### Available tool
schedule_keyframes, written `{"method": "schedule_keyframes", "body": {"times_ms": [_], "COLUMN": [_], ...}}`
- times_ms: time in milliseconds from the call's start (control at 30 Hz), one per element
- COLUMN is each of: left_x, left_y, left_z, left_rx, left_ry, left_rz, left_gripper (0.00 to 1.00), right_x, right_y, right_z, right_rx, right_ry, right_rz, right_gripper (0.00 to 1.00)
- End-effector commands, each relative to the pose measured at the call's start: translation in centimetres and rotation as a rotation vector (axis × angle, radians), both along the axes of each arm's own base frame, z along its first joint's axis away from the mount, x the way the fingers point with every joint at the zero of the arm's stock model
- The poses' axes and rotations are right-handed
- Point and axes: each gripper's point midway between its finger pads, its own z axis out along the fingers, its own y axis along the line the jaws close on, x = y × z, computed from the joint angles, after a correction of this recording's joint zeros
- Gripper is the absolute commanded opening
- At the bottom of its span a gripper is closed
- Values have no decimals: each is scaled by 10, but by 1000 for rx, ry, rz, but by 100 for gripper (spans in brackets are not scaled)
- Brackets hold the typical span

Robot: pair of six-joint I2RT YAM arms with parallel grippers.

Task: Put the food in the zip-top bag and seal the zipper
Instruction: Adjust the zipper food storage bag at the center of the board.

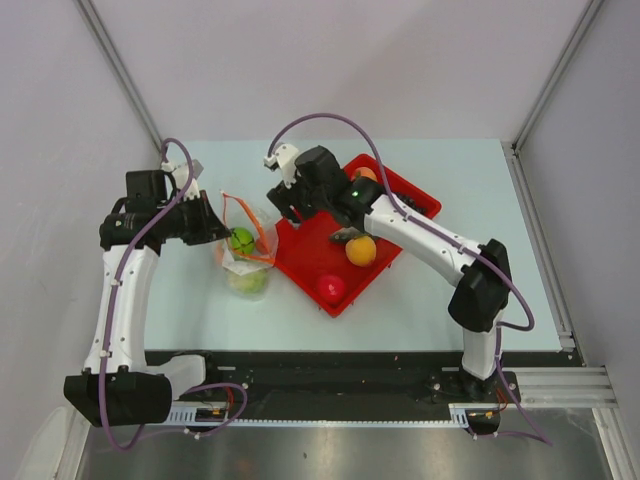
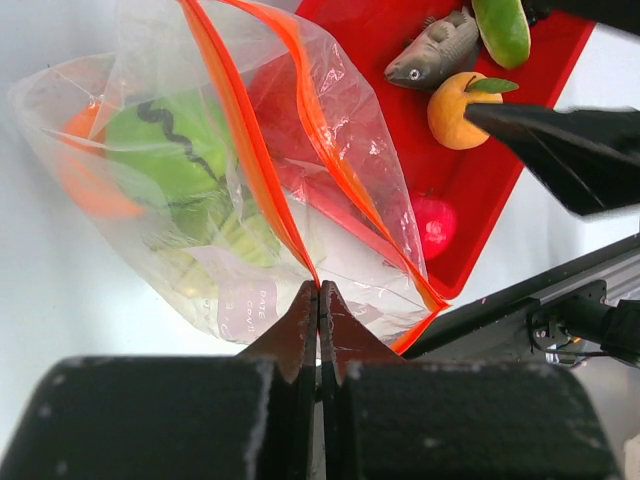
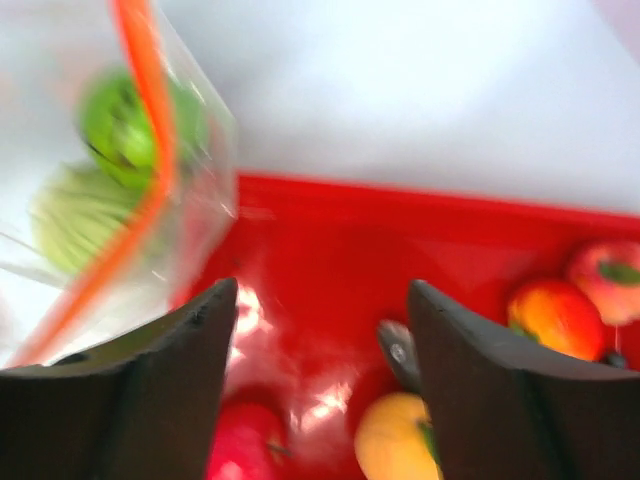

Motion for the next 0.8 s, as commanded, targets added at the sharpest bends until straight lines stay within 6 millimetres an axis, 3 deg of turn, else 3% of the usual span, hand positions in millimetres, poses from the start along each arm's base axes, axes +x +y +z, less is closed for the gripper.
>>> {"method": "schedule_keyframes", "body": {"times_ms": [0, 100, 200, 233, 300, 433, 467, 633, 767], "left_x": [-1, -2, -2, -2, -2, -2, -3, -5, -4], "left_y": [-5, -6, -7, -7, -8, -7, -7, -5, 3], "left_z": [7, 7, 8, 9, 8, 7, 7, 3, -2], "left_rx": [-17, -28, -35, -36, -35, -35, -36, -16, 22], "left_ry": [-40, -39, -41, -43, -41, -43, -43, -39, -35], "left_rz": [-18, -20, -24, -23, -26, -24, -23, -20, 12], "left_gripper": [0, 0, 0, 0, 0, 0, 0, 0, 0], "right_x": [-12, -15, -4, -2, 0, 3, 8, 26, 31], "right_y": [50, 73, 88, 97, 106, 125, 127, 120, 105], "right_z": [73, 66, 58, 44, 54, 44, 33, 27, 44], "right_rx": [236, 247, 240, 225, 247, 220, 195, 139, 136], "right_ry": [-106, -139, -168, -156, -172, -205, -216, -256, -265], "right_rz": [78, 114, 89, 91, 92, 110, 91, 23, 1], "right_gripper": [81, 82, 84, 85, 85, 86, 86, 81, 73]}}
